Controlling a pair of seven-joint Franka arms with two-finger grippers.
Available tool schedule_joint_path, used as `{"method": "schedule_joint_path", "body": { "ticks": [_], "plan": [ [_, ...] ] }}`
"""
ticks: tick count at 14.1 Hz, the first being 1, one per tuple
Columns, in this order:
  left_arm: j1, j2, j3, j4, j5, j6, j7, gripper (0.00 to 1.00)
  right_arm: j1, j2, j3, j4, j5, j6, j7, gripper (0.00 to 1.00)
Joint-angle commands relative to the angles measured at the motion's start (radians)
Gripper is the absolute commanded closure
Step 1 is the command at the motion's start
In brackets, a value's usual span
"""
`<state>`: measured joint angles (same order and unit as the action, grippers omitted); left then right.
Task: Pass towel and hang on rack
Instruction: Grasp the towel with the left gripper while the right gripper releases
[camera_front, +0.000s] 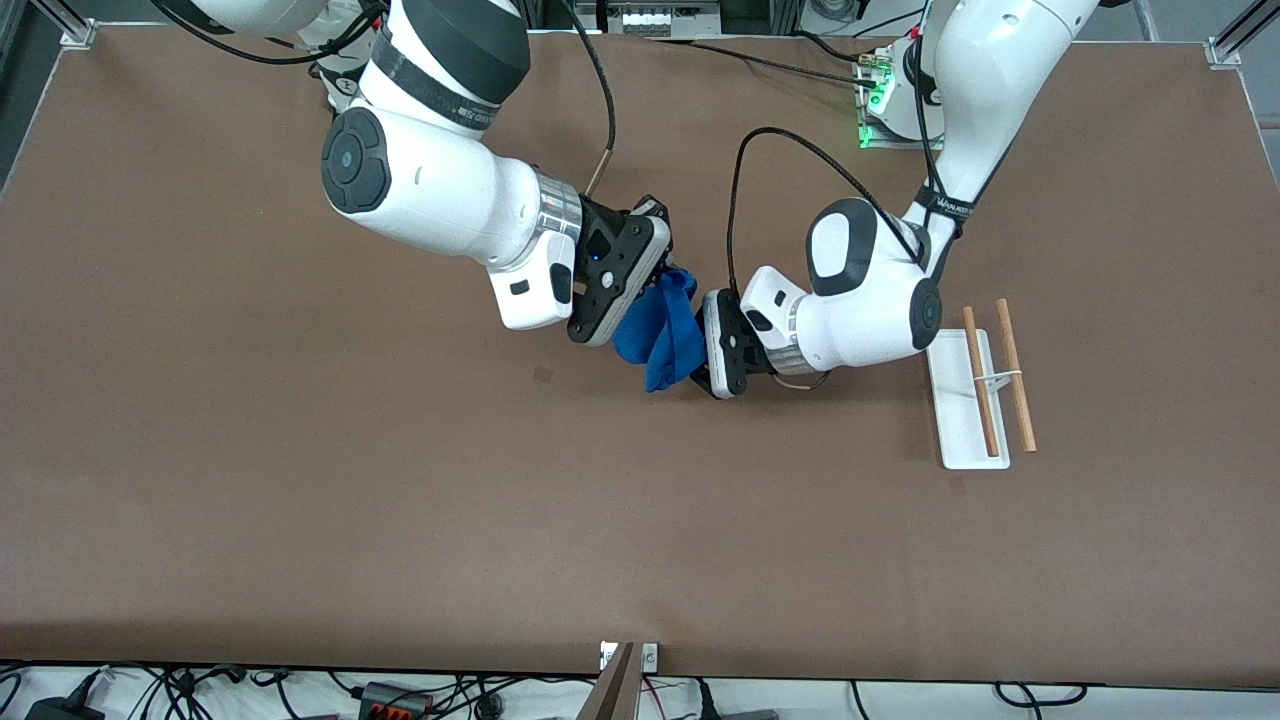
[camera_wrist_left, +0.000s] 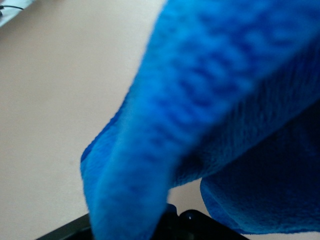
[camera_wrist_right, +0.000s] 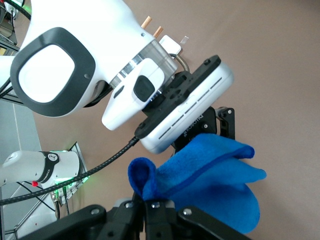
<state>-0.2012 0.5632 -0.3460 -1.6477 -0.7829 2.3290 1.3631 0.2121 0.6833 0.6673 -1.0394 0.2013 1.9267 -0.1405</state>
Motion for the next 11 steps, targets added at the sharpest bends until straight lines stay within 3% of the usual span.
{"method": "schedule_joint_path", "body": {
  "ticks": [1,7,11],
  "plan": [
    [0.019,-0.029,0.005,-0.011,-0.024,0.001,0.019,0.99,-0.003,-0.004,0.002,0.001,-0.014,-0.002,-0.010,0.00],
    [0.091,-0.072,0.022,-0.023,-0.003,-0.103,0.024,0.99,-0.071,-0.008,0.000,-0.001,-0.131,-0.090,-0.005,0.00],
    [0.199,-0.164,0.022,0.011,0.303,-0.290,-0.050,0.99,-0.203,-0.010,-0.014,-0.020,-0.210,-0.183,-0.002,0.00]
  ]
}}
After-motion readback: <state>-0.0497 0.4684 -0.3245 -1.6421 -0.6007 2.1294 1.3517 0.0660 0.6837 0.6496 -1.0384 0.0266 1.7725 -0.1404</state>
